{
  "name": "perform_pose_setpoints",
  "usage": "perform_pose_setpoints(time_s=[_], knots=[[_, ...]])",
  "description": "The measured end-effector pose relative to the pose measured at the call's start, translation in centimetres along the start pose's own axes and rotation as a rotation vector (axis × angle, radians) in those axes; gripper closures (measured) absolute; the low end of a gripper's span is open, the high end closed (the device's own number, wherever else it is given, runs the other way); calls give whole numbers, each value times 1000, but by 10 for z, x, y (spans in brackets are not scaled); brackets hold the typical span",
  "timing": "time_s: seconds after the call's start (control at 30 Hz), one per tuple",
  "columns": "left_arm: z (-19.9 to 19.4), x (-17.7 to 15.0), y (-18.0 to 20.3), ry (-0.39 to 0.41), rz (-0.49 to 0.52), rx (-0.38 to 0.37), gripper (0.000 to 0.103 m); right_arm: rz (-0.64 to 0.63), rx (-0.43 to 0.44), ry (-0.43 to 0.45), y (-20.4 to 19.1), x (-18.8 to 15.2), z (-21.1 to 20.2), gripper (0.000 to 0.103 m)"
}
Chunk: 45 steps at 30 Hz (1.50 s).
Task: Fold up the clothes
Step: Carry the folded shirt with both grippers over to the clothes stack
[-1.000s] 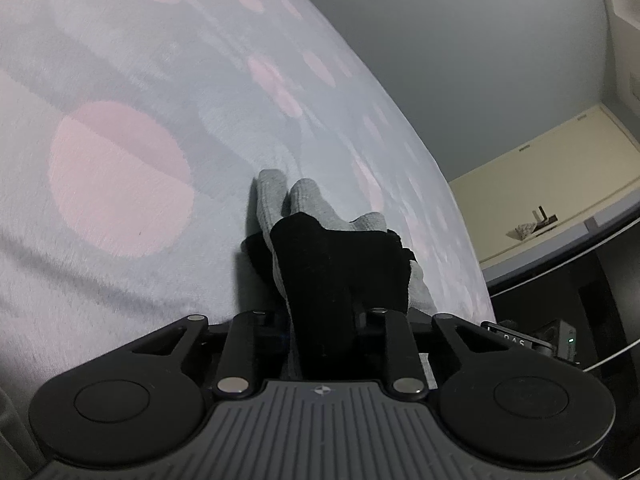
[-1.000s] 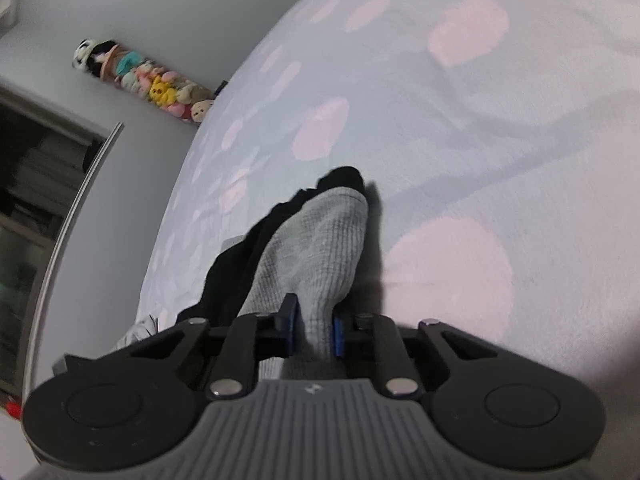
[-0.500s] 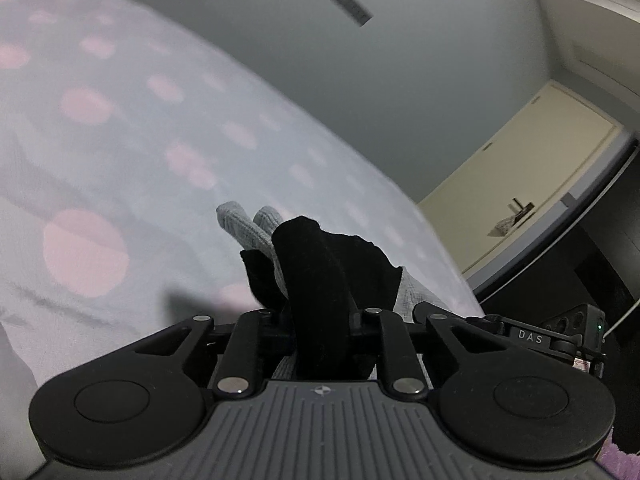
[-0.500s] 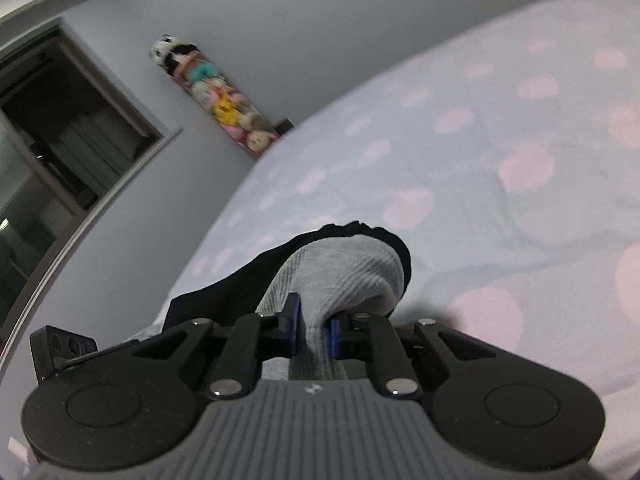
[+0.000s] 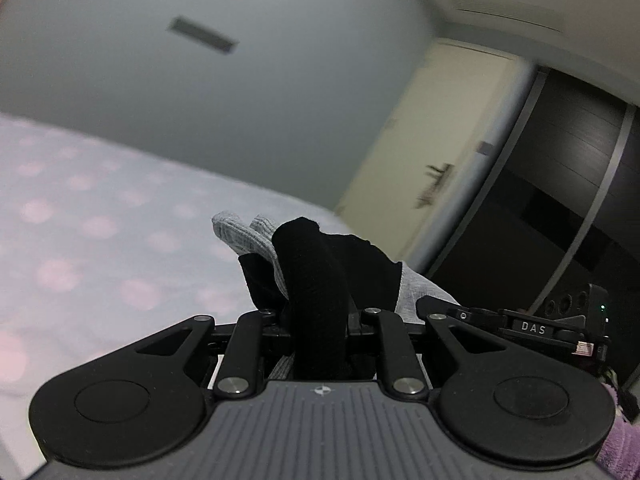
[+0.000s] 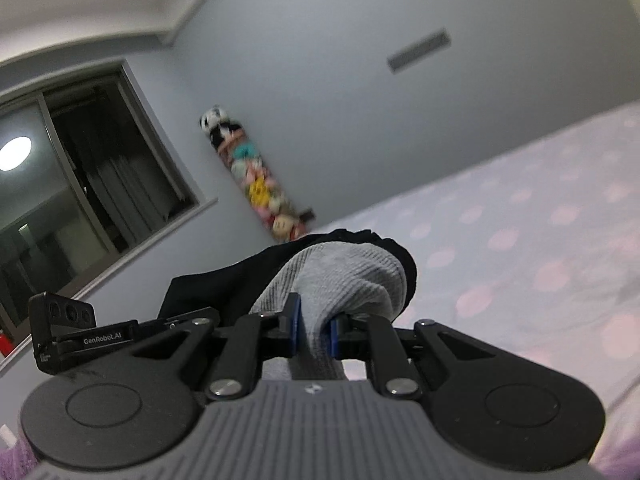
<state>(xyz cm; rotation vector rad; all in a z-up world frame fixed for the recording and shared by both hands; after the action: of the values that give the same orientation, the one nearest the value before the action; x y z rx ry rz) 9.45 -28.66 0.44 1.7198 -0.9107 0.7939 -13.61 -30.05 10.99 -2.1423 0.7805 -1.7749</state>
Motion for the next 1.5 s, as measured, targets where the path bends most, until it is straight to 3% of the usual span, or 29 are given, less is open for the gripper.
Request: perform_pose_setpoints(time_s=[0.23, 0.43, 0.77, 0.93, 1.07, 1.2, 1.43, 1.5], knots=[[35, 8, 136, -4, 79, -161, 87, -64, -105, 129, 20, 49, -142, 87], [85, -10, 239, -36, 82, -306, 87, -78, -247, 176, 51, 83, -265, 87], [174, -78, 373, -214, -47, -532, 88, -86, -547, 50, 115, 124, -430, 87], [210, -106, 383, -260, -78, -532, 88, -108, -627, -12, 163, 137, -460, 87], [254, -122, 375, -307, -96, -464, 88, -88, -658, -70, 217, 129, -432, 87], [293, -139, 354, -370, -130, -413, 88, -11, -632, -119, 273, 104, -401, 87], [339, -160, 312, -476, -210, -392, 88, 82, -607, -218, 326, 79, -360, 87], [352, -165, 301, -506, -233, -386, 87, 133, -615, -246, 333, 76, -360, 81]])
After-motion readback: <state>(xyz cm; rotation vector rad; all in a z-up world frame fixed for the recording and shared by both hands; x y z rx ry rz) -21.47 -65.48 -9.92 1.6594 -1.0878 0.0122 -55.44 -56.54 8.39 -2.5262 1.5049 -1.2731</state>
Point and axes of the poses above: each gripper's, at about its wrist camera, not at the fingertips, and z roughly the way its jaws point, y to its right, x to its top, the point moved 8 cm from there along z, roughly the way its jaws point, and after that the axes turned 1 degree about -x, right-handed, at the moved point
